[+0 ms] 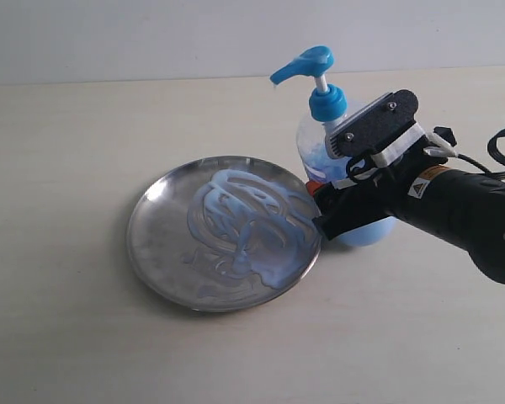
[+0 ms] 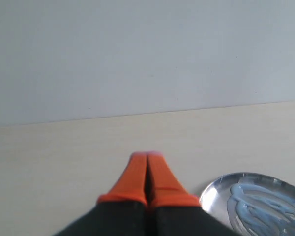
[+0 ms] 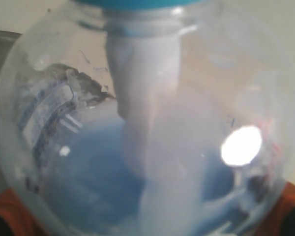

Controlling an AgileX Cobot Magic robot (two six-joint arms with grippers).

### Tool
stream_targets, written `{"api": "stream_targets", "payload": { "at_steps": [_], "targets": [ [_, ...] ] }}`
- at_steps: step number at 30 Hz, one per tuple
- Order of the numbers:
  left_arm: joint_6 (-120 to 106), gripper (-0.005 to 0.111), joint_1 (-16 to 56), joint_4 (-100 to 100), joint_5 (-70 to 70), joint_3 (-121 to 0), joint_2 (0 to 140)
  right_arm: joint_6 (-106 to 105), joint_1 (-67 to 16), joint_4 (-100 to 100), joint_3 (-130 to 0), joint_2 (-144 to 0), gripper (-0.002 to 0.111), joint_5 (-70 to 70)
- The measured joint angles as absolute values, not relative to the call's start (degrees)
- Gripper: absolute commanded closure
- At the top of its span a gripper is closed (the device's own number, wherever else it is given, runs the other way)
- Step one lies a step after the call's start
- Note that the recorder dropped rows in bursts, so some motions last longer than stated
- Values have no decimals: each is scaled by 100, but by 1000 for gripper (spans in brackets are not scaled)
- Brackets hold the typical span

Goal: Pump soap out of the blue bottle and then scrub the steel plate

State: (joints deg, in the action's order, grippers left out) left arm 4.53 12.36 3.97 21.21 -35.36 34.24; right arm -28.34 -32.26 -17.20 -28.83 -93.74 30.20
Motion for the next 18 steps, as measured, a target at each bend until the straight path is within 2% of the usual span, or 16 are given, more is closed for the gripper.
{"api": "stream_targets", "payload": {
  "at_steps": [18],
  "targets": [
    [453, 107, 1236, 397, 2100, -3661, 3538, -2742, -3226, -1720, -2883, -9374, 108, 3067]
  ]
}}
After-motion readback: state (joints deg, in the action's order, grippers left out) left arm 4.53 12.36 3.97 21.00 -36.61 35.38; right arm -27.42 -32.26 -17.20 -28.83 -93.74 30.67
